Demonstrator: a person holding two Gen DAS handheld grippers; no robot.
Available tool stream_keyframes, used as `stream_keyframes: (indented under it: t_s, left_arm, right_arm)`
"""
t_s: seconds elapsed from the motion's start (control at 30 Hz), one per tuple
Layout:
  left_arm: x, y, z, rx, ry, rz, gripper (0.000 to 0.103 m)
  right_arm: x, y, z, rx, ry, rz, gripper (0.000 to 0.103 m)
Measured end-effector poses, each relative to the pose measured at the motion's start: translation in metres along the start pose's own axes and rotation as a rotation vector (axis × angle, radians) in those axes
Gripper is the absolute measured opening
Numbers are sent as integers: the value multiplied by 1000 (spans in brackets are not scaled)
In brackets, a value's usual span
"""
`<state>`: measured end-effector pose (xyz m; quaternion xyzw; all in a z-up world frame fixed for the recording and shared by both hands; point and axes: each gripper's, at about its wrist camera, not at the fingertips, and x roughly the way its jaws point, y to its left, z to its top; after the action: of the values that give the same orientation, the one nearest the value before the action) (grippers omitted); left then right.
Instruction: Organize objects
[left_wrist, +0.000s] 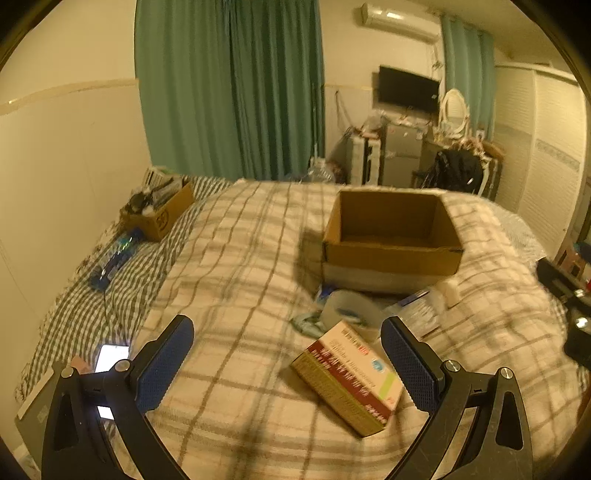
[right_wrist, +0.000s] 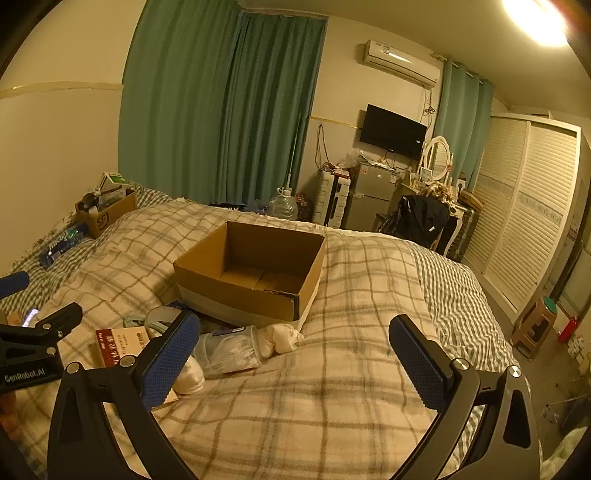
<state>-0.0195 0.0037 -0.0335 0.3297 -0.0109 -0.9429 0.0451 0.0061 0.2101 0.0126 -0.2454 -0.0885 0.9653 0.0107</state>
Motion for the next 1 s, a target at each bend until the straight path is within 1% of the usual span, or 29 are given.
stream_keyframes:
  t_s: [0.1,0.23,0.33,0.4,0.43,0.53,0.63,0.67,0.7,0.73,0.77,0.8,0.83,0.87,0.9,0.97,1.0]
  left_arm:
    - [18,-2,-6,-1,69,-1,103]
    - [42,-19,-22,33,153,-2,103]
    - [62,-37,-34,68,242,-35,103]
    - [81,-43,-45,80,321,-24,103]
    - [86,-44,-48,73,343,-35,103]
    - [101,-50,-50,65,378,-83,103]
    - [109,-53,-49,45,384,-107,103]
    - [109,-53,-49,43,381,-111,101]
    - [105,-54,-49,42,367,-118,88]
    - [100,-53,-48,37,355,-132,79]
    - [94,-50,-47,11,348,-188,60]
    - [94,-49,-45,-9,357,-236,42]
    - [91,-49,-44,-34,373,-302,35]
    - [88,-48,-44,-44,376,-325,32]
    - [80,-49,-44,-29,353,-310,32]
    - [64,-53,-41,23,284,-249,31]
    - [56,-52,-39,32,250,-233,31]
  right_arm:
    - [10,-4,-4,-2,12,-6,103]
    - [25,-8,-15,-12,39,-32,103]
    - [36,-14,-24,1,66,-27,103]
    - [42,-19,-27,26,84,-11,103]
    - [44,-21,-29,36,90,-4,103]
    - [49,-23,-33,56,101,19,103]
    - [55,-22,-37,52,122,25,103]
    - [56,-21,-37,50,126,28,103]
    - [56,-21,-38,50,127,36,103]
    - [55,-20,-38,51,126,40,103]
    - [54,-19,-39,50,123,43,103]
    - [54,-19,-39,47,121,47,103]
    - [53,-17,-39,43,122,49,103]
    - [54,-16,-38,38,124,48,103]
    - [53,-13,-38,28,126,47,103]
    - [51,-7,-38,8,123,50,103]
    - [50,-5,-38,-1,124,52,103]
